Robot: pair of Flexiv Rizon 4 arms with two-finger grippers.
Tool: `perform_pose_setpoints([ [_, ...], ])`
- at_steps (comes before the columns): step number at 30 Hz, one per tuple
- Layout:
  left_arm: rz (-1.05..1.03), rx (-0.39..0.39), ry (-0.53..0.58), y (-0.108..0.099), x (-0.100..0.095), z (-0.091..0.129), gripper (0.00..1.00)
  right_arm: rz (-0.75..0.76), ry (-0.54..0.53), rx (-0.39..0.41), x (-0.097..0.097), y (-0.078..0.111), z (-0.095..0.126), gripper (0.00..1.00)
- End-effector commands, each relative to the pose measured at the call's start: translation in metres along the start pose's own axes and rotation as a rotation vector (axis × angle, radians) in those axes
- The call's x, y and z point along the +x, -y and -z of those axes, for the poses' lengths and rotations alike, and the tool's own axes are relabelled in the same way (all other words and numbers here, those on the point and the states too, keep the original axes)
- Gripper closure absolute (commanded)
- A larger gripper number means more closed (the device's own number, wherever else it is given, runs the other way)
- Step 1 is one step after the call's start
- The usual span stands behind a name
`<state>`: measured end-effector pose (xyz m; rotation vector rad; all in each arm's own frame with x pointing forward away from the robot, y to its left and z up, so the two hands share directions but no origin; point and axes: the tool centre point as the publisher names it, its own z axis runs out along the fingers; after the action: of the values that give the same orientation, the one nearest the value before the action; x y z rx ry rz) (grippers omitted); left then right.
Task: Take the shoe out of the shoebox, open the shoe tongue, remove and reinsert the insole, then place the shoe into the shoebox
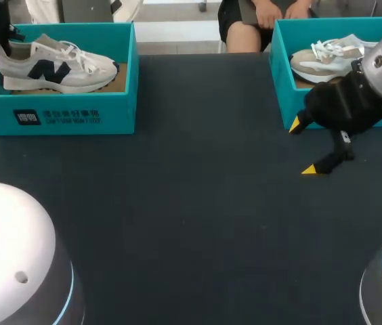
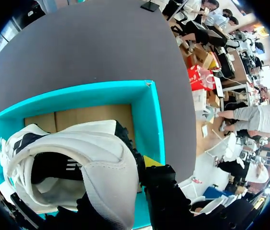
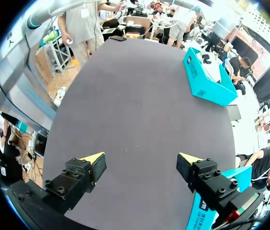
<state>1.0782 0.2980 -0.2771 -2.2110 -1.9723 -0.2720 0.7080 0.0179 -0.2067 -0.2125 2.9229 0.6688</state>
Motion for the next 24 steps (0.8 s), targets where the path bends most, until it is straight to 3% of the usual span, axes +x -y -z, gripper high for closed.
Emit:
perform_pose_setpoints([
  [1,-0.003,0.008,-0.003,-0.001,-0.006,-0.009,1.0,-0.001,0.0,0.003,0.0,0.0,-0.001,0.0],
  [24,-0.005,0.081,-0.035,0.025,-0.015,-0.066,1.0,-0.001,0.0,0.003,0.0,0.0,-0.001,0.0],
])
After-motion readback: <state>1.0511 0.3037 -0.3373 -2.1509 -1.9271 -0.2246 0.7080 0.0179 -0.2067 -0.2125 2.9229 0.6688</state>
